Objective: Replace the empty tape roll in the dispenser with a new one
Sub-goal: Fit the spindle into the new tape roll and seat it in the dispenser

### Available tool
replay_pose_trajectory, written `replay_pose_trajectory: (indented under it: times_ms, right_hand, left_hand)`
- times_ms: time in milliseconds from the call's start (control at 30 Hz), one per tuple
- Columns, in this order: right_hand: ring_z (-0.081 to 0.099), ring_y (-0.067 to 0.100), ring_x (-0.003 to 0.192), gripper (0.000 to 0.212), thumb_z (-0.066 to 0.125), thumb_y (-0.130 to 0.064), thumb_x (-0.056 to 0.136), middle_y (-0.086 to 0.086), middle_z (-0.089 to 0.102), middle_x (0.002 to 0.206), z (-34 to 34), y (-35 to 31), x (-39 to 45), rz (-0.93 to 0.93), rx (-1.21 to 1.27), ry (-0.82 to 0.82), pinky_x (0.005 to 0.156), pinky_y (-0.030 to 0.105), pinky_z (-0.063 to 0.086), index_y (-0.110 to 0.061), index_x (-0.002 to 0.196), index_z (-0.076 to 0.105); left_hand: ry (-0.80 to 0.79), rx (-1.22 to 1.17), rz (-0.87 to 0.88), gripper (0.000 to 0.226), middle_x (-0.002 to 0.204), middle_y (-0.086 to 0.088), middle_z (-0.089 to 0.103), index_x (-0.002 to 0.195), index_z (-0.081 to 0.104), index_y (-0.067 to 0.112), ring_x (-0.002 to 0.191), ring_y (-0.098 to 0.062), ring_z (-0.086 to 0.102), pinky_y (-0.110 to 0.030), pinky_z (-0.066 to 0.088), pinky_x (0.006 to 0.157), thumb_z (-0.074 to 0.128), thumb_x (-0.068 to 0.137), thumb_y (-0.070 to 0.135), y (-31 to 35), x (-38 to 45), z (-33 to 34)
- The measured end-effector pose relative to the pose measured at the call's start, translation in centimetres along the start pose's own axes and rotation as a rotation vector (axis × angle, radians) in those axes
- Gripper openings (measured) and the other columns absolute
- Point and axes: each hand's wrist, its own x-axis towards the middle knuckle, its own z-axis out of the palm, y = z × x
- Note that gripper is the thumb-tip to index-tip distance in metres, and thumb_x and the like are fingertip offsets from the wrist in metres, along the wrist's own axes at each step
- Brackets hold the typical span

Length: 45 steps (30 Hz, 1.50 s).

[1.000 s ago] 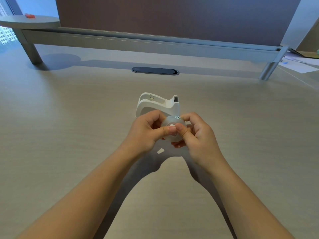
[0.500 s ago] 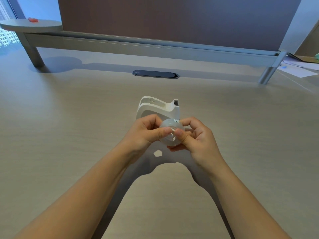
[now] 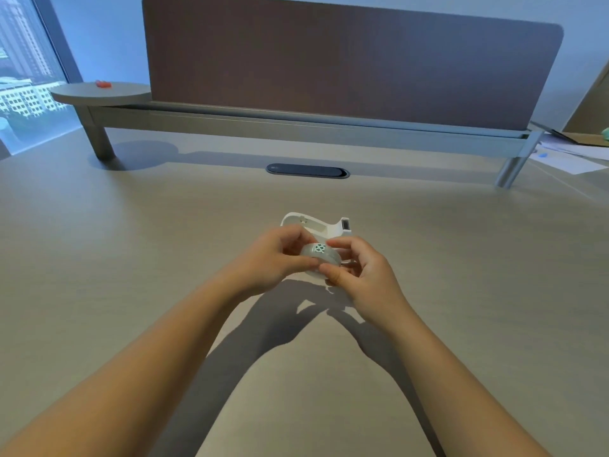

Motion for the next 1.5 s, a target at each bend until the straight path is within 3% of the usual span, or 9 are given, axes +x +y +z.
replay_pose_trajectory:
  times_ms: [167, 300, 433, 600, 733, 1000, 1267, 1367, 1500]
  right_hand:
    - [0.051, 0.008, 0.086, 0.024, 0.061, -0.013, 0.081, -0.004, 0.055, 0.099, -0.1, -0.3, 1.7, -0.046, -0.136, 0.128, 0.067, 0.01, 0.042, -0.023, 0.1, 0.051]
    - [0.043, 0.019, 0.109, 0.034, 0.061, -0.015, 0.079, 0.007, 0.053, 0.117, -0.5, 0.9, 3.9, -0.063, -0.389, 0.236, 0.083, 0.02, 0.03, -0.012, 0.113, 0.053]
    - [0.037, 0.023, 0.117, 0.043, 0.062, -0.02, 0.079, 0.008, 0.047, 0.126, -0.7, 1.8, 5.6, 0.015, -0.494, 0.19, 0.096, 0.033, 0.033, -0.016, 0.12, 0.049]
    - [0.034, 0.025, 0.122, 0.051, 0.064, -0.024, 0.078, 0.008, 0.044, 0.13, -0.3, 2.2, 6.9, 0.093, -0.497, 0.078, 0.102, 0.042, 0.033, -0.02, 0.125, 0.044]
    - [0.035, 0.025, 0.123, 0.053, 0.064, -0.024, 0.078, 0.008, 0.043, 0.132, -0.3, 2.2, 7.4, 0.092, -0.491, 0.034, 0.102, 0.04, 0.033, -0.018, 0.126, 0.044]
    - [0.037, 0.024, 0.118, 0.045, 0.062, -0.024, 0.08, 0.009, 0.043, 0.128, -0.1, 2.2, 7.3, 0.101, -0.498, 0.022, 0.094, 0.034, 0.037, -0.014, 0.121, 0.047]
    - [0.035, 0.022, 0.118, 0.045, 0.061, -0.024, 0.081, 0.008, 0.042, 0.129, 0.0, 2.2, 7.3, 0.102, -0.486, 0.017, 0.097, 0.033, 0.036, -0.014, 0.123, 0.047]
    - [0.034, 0.022, 0.119, 0.045, 0.06, -0.023, 0.081, 0.008, 0.041, 0.13, 0.0, 2.2, 7.3, 0.108, -0.489, 0.014, 0.099, 0.034, 0.036, -0.015, 0.123, 0.047]
    - [0.034, 0.022, 0.12, 0.044, 0.06, -0.023, 0.081, 0.007, 0.041, 0.129, 0.0, 2.3, 7.2, 0.11, -0.47, 0.012, 0.099, 0.034, 0.035, -0.016, 0.123, 0.048]
  left_hand:
    - [0.148, -0.028, 0.006, 0.009, 0.085, -0.003, 0.059, 0.08, 0.052, 0.02, 0.09, -0.026, 0.057, -0.036, 0.048, 0.084, 0.056, 0.08, 0.012, 0.1, 1.9, -1.5]
    - [0.283, 0.013, 0.001, 0.005, 0.085, -0.003, 0.057, 0.084, 0.052, 0.017, 0.092, -0.027, 0.056, -0.044, 0.046, 0.09, 0.056, 0.081, 0.016, -0.6, 4.2, -2.5]
    - [0.309, 0.053, 0.007, 0.007, 0.082, -0.004, 0.056, 0.085, 0.053, 0.012, 0.087, -0.024, 0.053, -0.041, 0.046, 0.087, 0.056, 0.08, 0.016, -1.0, 5.7, -2.8]
    - [0.277, 0.133, 0.001, 0.013, 0.091, -0.007, 0.055, 0.091, 0.057, 0.007, 0.089, -0.022, 0.053, -0.033, 0.046, 0.084, 0.056, 0.08, 0.013, -1.4, 6.8, -3.0]
    - [0.221, 0.18, 0.008, 0.018, 0.082, 0.001, 0.055, 0.095, 0.058, 0.005, 0.084, -0.018, 0.054, -0.026, 0.046, 0.077, 0.057, 0.079, 0.013, -1.7, 6.8, -3.2]
    - [0.156, 0.34, 0.04, 0.024, 0.09, -0.005, 0.057, 0.099, 0.062, 0.002, 0.083, -0.019, 0.052, -0.014, 0.04, 0.066, 0.058, 0.078, 0.014, -1.1, 7.2, -3.4]
    - [0.112, 0.502, -0.006, 0.025, 0.09, -0.004, 0.053, 0.1, 0.062, 0.003, 0.081, -0.017, 0.046, -0.014, 0.035, 0.06, 0.058, 0.078, 0.016, -1.1, 7.4, -3.4]
    - [0.068, 0.475, -0.079, 0.027, 0.099, -0.003, 0.047, 0.103, 0.057, 0.006, 0.09, -0.017, 0.043, -0.022, 0.039, 0.072, 0.059, 0.078, 0.016, -1.1, 7.8, -3.6]
    - [-0.023, 0.144, -0.209, 0.031, 0.107, -0.003, 0.049, 0.109, 0.049, 0.01, 0.103, -0.021, 0.047, -0.031, 0.04, 0.091, 0.052, 0.082, 0.025, -2.0, 7.7, -3.7]
